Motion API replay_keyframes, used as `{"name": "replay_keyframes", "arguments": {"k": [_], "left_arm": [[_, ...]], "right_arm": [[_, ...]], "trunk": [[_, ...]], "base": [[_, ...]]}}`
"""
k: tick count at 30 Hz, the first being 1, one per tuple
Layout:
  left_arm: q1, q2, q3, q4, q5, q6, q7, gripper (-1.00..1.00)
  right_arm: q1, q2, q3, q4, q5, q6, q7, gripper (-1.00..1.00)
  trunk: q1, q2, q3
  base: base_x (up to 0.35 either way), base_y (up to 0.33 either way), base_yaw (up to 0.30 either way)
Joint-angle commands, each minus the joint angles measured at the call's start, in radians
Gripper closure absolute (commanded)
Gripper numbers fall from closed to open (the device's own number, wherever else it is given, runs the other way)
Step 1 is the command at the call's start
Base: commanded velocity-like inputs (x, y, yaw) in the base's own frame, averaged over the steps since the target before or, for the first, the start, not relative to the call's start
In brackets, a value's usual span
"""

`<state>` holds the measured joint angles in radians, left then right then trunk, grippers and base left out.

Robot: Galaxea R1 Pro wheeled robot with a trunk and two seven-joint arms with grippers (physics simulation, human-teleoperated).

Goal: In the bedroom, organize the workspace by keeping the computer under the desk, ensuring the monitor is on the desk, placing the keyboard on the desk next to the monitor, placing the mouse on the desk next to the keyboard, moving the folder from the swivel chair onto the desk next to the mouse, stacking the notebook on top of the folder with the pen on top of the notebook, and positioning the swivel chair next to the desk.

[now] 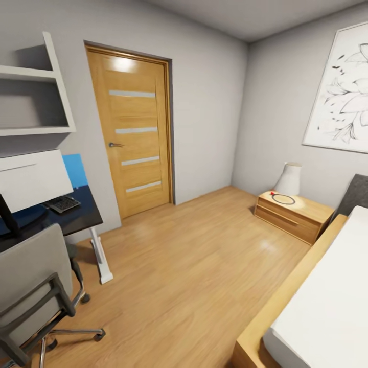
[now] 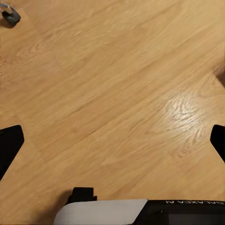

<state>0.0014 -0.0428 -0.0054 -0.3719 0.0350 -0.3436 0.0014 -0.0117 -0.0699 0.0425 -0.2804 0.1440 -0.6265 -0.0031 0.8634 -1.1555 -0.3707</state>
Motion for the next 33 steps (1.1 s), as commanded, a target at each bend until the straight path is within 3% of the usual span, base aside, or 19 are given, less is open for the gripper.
{"name": "replay_keyframes", "arguments": {"k": [1, 20, 33], "left_arm": [[0.000, 0.000, -0.001, -0.001, 0.003, -0.002, 0.000, -1.00], [0.000, 0.000, -0.002, -0.001, 0.003, -0.002, 0.000, -1.00], [0.000, 0.000, -0.002, -0.001, 0.003, -0.002, 0.000, -1.00]], "right_arm": [[-0.001, -0.001, 0.004, 0.001, -0.001, -0.003, -0.001, -1.00], [-0.001, 0.001, 0.004, 0.048, -0.006, 0.002, -0.001, -1.00], [-0.001, -0.001, 0.002, 0.049, -0.007, -0.001, -0.002, -1.00]], "trunk": [[0.001, -0.001, -0.001], [0.001, -0.001, -0.002], [0.001, -0.001, -0.002]], "base": [[0.312, 0.186, -0.009], [0.268, 0.237, -0.001], [0.323, 0.072, 0.000]]}}
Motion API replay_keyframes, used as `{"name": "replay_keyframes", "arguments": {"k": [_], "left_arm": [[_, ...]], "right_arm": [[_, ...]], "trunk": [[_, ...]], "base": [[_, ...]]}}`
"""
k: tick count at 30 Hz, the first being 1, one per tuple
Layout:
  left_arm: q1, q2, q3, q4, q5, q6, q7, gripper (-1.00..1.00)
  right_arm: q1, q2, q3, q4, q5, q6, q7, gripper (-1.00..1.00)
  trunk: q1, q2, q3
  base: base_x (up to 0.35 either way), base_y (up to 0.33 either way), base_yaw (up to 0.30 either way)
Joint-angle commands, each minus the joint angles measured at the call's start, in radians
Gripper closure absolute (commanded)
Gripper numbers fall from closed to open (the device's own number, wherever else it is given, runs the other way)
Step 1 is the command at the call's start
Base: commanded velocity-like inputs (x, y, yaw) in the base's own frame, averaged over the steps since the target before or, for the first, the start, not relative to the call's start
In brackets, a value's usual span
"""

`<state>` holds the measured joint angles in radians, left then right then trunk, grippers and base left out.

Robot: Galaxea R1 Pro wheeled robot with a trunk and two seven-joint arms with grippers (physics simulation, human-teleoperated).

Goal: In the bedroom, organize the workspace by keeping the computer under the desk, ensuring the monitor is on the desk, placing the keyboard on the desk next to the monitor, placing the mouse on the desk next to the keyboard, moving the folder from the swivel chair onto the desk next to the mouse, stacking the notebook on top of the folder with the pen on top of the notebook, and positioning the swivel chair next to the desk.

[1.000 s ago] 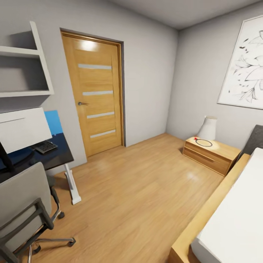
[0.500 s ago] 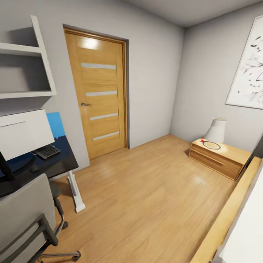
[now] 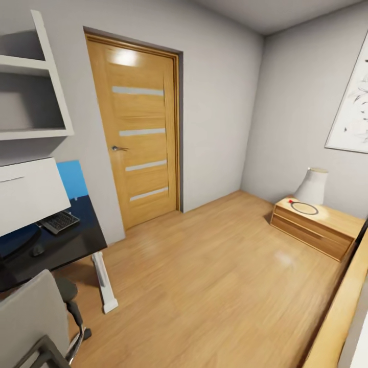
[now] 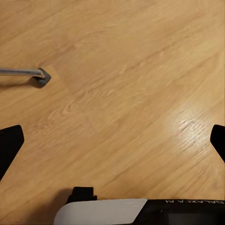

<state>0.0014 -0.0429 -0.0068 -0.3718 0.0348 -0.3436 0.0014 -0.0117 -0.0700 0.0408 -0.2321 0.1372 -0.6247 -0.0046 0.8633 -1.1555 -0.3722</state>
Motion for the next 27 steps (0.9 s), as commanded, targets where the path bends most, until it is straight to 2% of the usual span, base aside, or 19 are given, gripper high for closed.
{"name": "replay_keyframes", "arguments": {"k": [1, 27], "left_arm": [[0.000, 0.000, -0.001, -0.001, 0.004, -0.002, 0.000, -1.00], [0.000, 0.000, -0.001, -0.001, 0.004, -0.002, 0.000, -1.00]], "right_arm": [[-0.001, -0.001, 0.004, 0.001, 0.000, -0.003, -0.001, -1.00], [-0.001, -0.002, -0.002, -0.007, -0.001, 0.000, -0.003, -1.00]], "trunk": [[0.001, -0.001, -0.001], [0.001, -0.001, -0.001]], "base": [[0.333, 0.004, 0.000], [0.334, 0.000, 0.000]]}}
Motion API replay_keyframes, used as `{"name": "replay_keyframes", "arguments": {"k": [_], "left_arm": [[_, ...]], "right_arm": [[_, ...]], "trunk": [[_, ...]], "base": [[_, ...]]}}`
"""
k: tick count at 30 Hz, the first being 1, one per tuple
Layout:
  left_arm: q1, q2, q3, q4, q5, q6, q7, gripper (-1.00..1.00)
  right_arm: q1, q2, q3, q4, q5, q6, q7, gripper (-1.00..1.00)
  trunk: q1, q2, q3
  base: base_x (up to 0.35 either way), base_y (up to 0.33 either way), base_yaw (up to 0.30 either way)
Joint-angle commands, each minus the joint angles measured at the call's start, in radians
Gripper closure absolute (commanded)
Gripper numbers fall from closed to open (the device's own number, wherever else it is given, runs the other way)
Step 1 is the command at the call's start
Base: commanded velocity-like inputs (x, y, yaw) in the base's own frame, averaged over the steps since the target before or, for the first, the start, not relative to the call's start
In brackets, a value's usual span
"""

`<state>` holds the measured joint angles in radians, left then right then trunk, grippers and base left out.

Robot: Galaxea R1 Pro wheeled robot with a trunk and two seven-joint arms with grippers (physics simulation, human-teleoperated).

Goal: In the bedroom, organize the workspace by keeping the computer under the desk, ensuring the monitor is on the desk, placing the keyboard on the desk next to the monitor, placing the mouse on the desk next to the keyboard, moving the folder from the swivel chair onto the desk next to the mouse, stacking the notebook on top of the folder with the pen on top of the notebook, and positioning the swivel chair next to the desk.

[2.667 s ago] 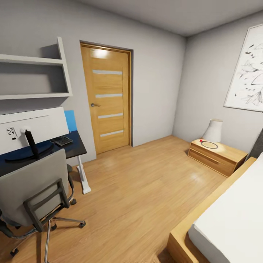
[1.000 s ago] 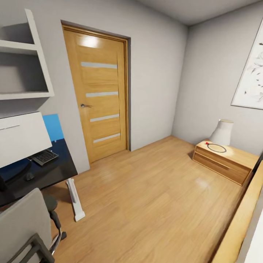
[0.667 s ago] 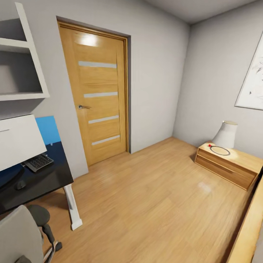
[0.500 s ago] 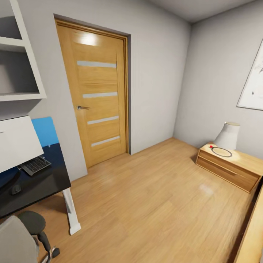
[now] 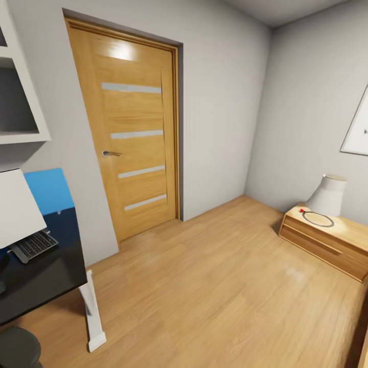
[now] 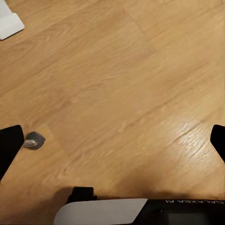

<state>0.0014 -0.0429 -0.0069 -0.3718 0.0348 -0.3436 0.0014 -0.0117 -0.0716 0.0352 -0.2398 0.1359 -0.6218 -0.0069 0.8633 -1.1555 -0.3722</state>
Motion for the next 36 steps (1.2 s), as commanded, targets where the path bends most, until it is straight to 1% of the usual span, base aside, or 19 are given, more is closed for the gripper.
{"name": "replay_keyframes", "arguments": {"k": [1, 31, 36], "left_arm": [[0.000, 0.000, -0.001, -0.001, 0.004, -0.002, 0.000, -1.00], [0.000, 0.000, -0.001, 0.000, 0.004, -0.002, 0.000, -1.00], [0.000, 0.000, 0.000, 0.011, 0.004, -0.002, 0.000, -1.00]], "right_arm": [[-0.001, -0.001, 0.003, 0.001, 0.001, -0.003, -0.001, -1.00], [-0.001, -0.001, 0.003, 0.001, 0.002, -0.006, -0.001, -1.00], [-0.001, 0.000, 0.003, 0.001, 0.002, -0.008, -0.001, -1.00]], "trunk": [[0.001, -0.001, -0.001], [0.001, -0.001, -0.001], [0.001, -0.001, -0.001]], "base": [[0.333, 0.000, 0.000], [0.334, 0.000, 0.000], [0.334, 0.000, 0.000]]}}
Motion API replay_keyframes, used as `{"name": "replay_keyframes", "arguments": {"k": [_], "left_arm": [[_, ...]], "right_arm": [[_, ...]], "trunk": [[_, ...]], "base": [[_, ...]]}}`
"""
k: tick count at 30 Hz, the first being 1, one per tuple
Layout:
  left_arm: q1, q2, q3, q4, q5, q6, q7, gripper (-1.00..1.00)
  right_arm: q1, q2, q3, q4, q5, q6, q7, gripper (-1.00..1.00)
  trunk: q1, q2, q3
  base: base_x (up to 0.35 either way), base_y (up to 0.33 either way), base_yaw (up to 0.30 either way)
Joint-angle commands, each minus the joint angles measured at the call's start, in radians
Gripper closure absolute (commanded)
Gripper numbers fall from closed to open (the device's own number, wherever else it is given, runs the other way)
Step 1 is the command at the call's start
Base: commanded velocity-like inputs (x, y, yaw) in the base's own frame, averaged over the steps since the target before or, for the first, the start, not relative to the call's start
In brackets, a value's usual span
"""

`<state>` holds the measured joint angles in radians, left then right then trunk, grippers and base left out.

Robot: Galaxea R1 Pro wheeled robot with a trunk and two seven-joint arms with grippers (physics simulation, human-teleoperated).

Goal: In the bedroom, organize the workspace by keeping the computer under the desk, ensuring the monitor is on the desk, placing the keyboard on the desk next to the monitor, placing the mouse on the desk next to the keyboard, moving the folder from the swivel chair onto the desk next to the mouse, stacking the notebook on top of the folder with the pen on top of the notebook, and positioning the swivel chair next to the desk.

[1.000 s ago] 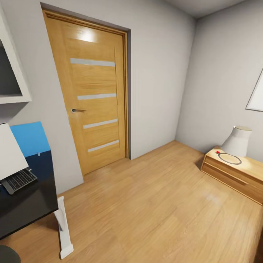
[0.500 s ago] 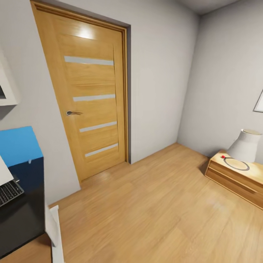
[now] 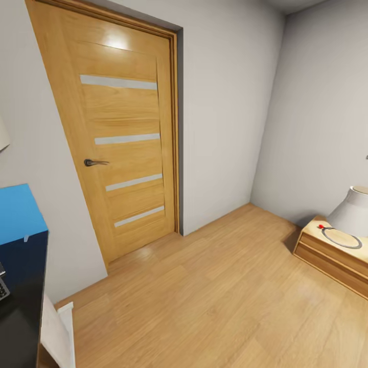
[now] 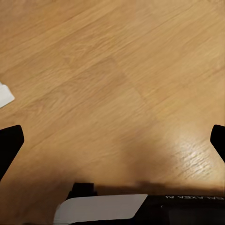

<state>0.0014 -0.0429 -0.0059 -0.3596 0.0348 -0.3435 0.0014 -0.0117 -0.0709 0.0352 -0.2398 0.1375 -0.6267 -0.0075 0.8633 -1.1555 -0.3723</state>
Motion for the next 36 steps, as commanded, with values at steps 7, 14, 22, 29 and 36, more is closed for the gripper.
{"name": "replay_keyframes", "arguments": {"k": [7, 14, 22, 29, 36], "left_arm": [[0.000, 0.000, 0.000, 0.005, 0.004, -0.002, 0.000, -1.00], [0.000, 0.000, 0.000, 0.005, 0.004, -0.002, 0.000, -1.00], [0.000, 0.000, 0.000, 0.005, 0.004, -0.002, 0.000, -1.00], [0.000, 0.000, 0.001, 0.006, 0.004, -0.001, 0.001, -1.00], [0.000, 0.000, 0.001, 0.005, 0.005, -0.001, 0.001, -1.00]], "right_arm": [[-0.001, 0.000, 0.003, 0.000, 0.001, -0.002, -0.028, -1.00], [-0.001, 0.000, 0.003, 0.000, 0.001, -0.002, -0.032, -1.00], [-0.001, 0.000, 0.003, 0.001, 0.001, -0.002, -0.033, -1.00], [-0.001, 0.001, 0.003, 0.002, 0.001, -0.002, -0.034, -1.00], [-0.001, 0.001, 0.003, 0.002, 0.001, -0.002, -0.034, -1.00]], "trunk": [[0.001, -0.001, -0.004], [0.001, -0.001, -0.015], [0.001, -0.001, -0.026], [0.001, -0.001, -0.034], [0.001, -0.001, -0.039]], "base": [[0.334, 0.000, 0.000], [0.334, 0.000, 0.010], [0.333, -0.039, 0.103], [0.297, -0.182, 0.214], [0.153, -0.122, 0.249]]}}
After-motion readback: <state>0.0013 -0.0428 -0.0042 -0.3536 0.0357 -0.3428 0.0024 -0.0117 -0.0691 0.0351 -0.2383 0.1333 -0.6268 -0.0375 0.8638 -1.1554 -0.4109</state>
